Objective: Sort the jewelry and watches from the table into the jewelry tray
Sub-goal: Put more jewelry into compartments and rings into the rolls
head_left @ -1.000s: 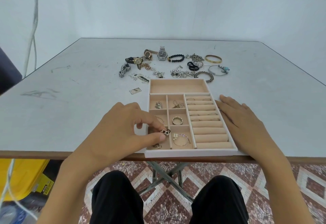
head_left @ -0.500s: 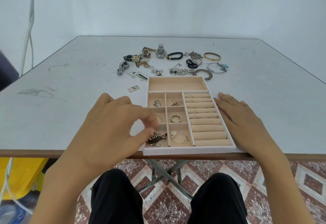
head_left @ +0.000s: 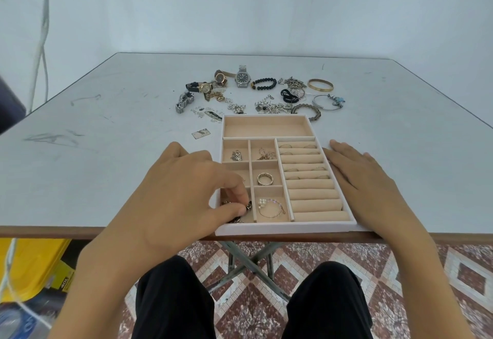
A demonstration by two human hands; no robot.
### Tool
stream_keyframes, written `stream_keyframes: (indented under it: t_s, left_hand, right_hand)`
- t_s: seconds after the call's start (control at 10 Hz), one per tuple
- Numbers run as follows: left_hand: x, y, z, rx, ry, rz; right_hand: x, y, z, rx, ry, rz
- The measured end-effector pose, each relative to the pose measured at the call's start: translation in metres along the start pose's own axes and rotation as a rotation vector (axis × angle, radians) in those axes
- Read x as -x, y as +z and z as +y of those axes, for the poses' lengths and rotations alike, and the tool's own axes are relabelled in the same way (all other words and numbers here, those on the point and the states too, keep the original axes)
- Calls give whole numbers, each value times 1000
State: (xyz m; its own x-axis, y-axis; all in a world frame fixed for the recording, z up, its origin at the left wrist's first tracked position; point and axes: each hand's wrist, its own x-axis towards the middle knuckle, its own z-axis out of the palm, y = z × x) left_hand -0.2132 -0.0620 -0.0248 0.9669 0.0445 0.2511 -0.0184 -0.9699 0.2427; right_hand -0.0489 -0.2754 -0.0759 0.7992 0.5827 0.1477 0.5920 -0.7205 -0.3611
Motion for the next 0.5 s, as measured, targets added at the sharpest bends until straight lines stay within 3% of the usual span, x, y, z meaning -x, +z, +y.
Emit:
stream_keyframes:
  t_s: [0.3,0.5]
  left_hand:
    - [-5,1,-8,13,16,0]
    - [-20,1,-14,148,-3,95]
  right_hand:
    - [0,-1,-1,-4,4,-2]
    - [1,-1,-1,2,5,-6]
